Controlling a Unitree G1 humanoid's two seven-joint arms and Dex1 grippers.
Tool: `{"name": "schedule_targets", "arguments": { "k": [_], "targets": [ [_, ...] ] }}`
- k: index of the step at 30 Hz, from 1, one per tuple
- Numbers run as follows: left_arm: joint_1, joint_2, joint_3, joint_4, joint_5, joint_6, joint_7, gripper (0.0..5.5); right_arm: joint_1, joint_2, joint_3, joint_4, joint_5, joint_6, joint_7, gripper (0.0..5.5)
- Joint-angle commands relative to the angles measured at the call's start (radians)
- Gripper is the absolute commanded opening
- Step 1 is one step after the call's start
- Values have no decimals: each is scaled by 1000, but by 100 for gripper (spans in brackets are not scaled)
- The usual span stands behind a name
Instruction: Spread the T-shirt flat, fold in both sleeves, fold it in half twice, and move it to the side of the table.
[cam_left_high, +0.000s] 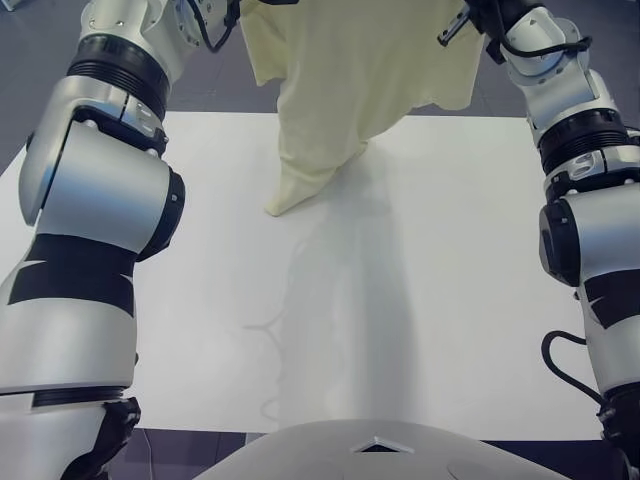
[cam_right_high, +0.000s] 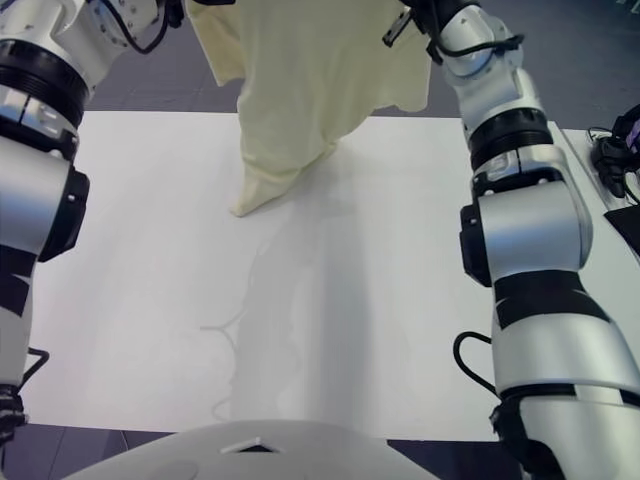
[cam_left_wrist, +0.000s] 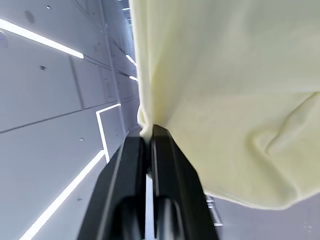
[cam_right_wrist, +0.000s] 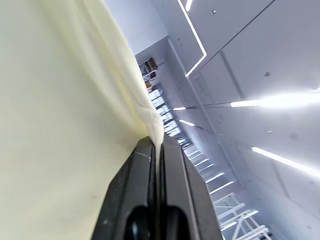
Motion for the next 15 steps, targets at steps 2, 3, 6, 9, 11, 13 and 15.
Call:
{"name": "schedule_targets", "arguments": {
  "k": [2, 3, 6, 9, 11, 13, 15],
  "targets": [
    [-22, 32, -5, 11, 18, -44, 36, 1, -28, -56, 23, -27, -47, -9, -24, 0],
    [-17, 31, 0, 12, 11, -54, 31, 1, -21, -68, 28, -39, -56, -8, -23, 0],
    [-7, 30, 8, 10, 1, -79, 19, 1, 6, -110, 22, -91, -60, 3, 6, 0],
    [-4, 39, 3, 5, 8, -112, 25, 1, 74, -144, 0, -230, -24, 42, 107, 0],
    [-1, 52, -5, 0, 17, -143, 31, 1, 160, -166, -17, -397, 13, 106, 216, 0],
    [13, 80, -13, -11, 23, -203, 37, 1, 300, -193, -42, -654, 100, 224, 386, 0],
    [39, 113, -17, -27, 22, -287, 37, 1, 446, -228, -72, -929, 245, 408, 577, 0]
  ]
}}
